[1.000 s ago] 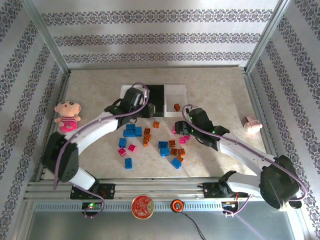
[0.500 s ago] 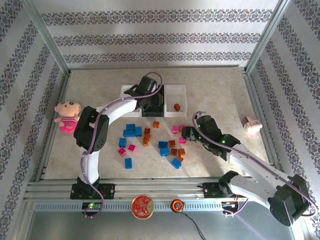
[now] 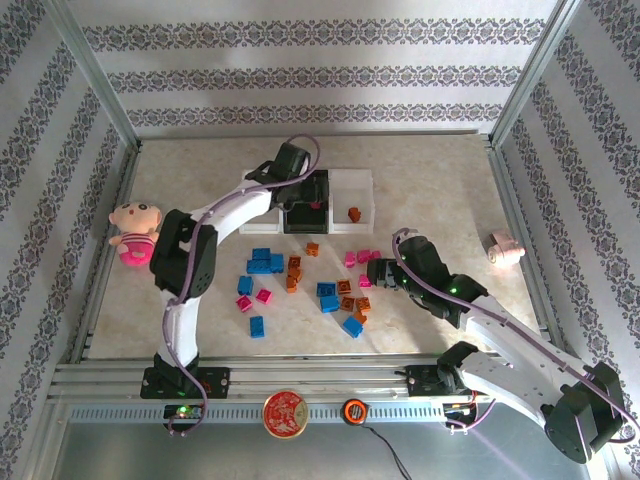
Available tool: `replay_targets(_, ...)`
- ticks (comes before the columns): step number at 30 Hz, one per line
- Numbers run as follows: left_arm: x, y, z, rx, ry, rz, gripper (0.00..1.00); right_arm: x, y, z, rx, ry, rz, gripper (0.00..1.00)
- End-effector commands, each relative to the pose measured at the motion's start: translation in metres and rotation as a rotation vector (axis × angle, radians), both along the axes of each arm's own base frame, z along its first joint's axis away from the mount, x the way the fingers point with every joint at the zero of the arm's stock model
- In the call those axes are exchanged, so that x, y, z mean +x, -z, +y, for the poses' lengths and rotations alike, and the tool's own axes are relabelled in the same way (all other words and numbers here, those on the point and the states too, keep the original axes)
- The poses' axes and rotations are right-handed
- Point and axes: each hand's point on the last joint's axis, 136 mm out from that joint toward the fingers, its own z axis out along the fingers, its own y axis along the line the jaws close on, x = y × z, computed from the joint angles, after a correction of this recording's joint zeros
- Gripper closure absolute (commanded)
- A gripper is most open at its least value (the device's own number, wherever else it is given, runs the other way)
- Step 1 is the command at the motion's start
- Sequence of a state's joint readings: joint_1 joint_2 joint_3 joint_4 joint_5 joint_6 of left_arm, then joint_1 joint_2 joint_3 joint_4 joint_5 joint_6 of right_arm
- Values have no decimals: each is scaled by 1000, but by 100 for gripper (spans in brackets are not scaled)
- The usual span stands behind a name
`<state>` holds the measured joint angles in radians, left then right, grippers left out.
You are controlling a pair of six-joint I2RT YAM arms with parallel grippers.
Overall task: Sort the legos into containers by color
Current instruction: Place the lego in the container, then pick up the lego from the bottom-center of the table.
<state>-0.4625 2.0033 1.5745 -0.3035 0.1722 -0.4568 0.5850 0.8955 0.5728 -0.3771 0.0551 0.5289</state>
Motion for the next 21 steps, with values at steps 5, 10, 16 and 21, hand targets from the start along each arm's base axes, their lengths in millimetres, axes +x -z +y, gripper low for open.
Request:
replay_targets(5,-81,-79,12,-198,44,-159,7,-35,17,35,22,-190,111,28)
replay_targets(10,-151,-81,30,-262,70,-185,0,-78,46,50,-9,-294,228,28)
replay_targets(16,-201,-74,56,-328,40,-209,0,-106,79,49,-118,-321,336,28)
replay_targets(21,-217,-74,74,-308,4,-228,0,-115,85,52,-189,-348,367,30)
